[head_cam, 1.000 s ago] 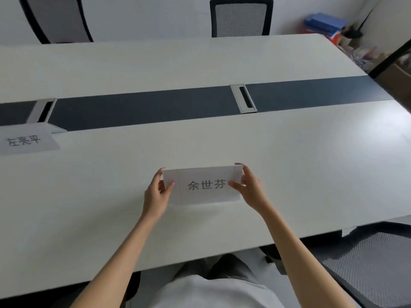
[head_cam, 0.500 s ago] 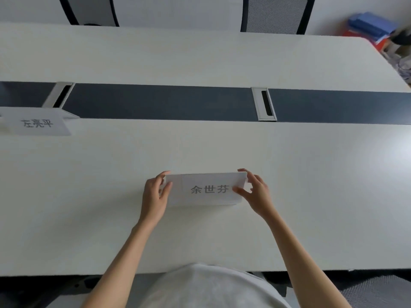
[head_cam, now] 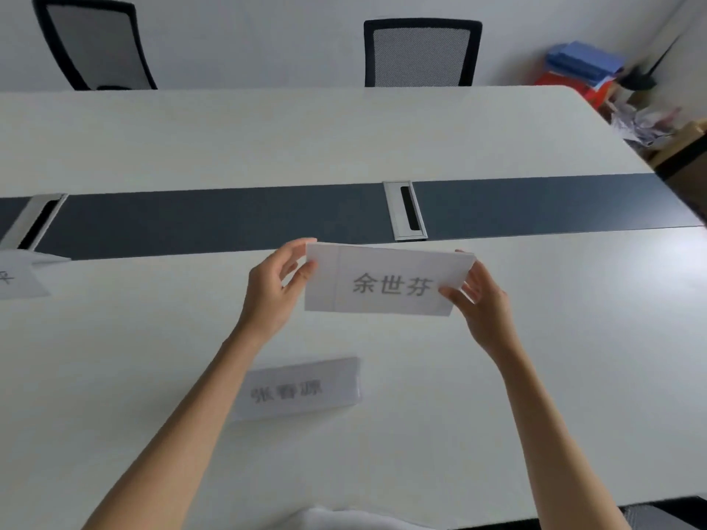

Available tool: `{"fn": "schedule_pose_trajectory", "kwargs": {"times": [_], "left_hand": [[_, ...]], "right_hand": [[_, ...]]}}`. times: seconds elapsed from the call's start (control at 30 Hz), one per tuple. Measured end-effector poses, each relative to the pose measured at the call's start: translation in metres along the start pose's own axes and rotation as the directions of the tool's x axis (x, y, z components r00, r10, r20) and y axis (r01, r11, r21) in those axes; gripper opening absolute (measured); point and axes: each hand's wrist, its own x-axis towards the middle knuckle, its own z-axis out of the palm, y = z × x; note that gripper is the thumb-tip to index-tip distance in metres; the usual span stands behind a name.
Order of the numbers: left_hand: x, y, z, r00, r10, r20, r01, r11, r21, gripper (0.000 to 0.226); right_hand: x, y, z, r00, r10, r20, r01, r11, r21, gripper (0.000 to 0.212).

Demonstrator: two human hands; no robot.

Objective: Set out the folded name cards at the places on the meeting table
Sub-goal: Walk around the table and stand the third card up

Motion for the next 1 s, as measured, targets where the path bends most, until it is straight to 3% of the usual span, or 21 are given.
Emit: {"fn": "schedule_pose_trajectory", "kwargs": {"times": [0.23,0.4,1.0], "left_hand": [[0.066,-0.033,0.113,0.935,-0.258,0.244,0.219,0.960,0.176,0.027],[0.081,-0.065,0.155,0.902,-0.360,0.237,0.310,0.924,0.224,0.032],[0.154,-0.091,0.209,0.943,-0.308,0.126,0.288,0.945,0.151,0.027]], "right_hand": [[0.051,0.079,-0.064,0.979,0.205,-0.012,-0.206,0.977,-0.052,0.043],[0.077,0.123,-0.072,0.956,0.292,0.036,-0.288,0.953,-0.090,0.044],[0.193,0.168,-0.088,0.973,0.229,0.035,-0.213,0.942,-0.260,0.050]]}}
